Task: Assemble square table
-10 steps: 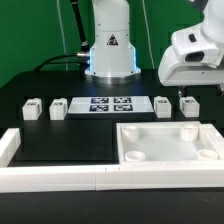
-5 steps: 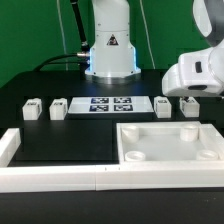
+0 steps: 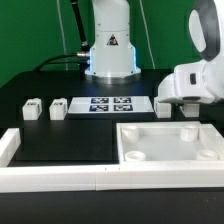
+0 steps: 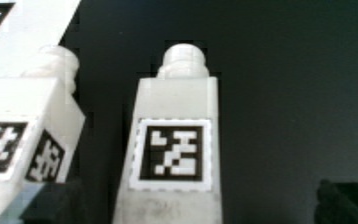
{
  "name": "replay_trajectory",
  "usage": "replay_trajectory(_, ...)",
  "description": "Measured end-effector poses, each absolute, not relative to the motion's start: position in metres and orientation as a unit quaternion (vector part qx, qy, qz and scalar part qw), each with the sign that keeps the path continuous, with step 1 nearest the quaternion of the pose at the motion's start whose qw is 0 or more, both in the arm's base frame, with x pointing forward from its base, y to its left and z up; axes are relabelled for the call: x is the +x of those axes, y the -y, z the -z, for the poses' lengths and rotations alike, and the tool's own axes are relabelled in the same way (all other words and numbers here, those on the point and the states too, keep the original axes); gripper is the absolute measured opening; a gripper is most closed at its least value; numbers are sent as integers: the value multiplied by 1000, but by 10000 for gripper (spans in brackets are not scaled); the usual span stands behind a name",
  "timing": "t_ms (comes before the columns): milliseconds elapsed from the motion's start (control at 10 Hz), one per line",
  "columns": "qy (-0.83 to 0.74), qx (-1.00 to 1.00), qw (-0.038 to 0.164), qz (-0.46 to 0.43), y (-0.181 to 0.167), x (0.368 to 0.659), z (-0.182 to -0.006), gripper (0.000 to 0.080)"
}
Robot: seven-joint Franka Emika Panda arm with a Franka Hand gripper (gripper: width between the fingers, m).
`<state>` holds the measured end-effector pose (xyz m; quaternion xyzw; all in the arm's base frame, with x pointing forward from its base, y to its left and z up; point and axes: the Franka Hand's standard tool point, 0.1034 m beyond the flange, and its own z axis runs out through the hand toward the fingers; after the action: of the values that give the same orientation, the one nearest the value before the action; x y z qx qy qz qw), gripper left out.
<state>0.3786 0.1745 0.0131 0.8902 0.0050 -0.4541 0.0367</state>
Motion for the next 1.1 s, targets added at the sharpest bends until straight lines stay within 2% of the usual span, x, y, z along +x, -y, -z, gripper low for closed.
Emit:
replay_trajectory(200,9,884,38,467,-178,370,-5,649)
replay_trajectory(400,9,884,37,466,-178,371,-5,649)
replay_trajectory(600,9,884,37,466,-178,370,-5,389)
replay_trajectory(700,9,884,37,466,-178,370,-5,389)
replay_trajectory(800,9,884,37,466,-178,370,-5,288)
replay_trajectory(1100,9,884,37,466,-178,370,-5,288)
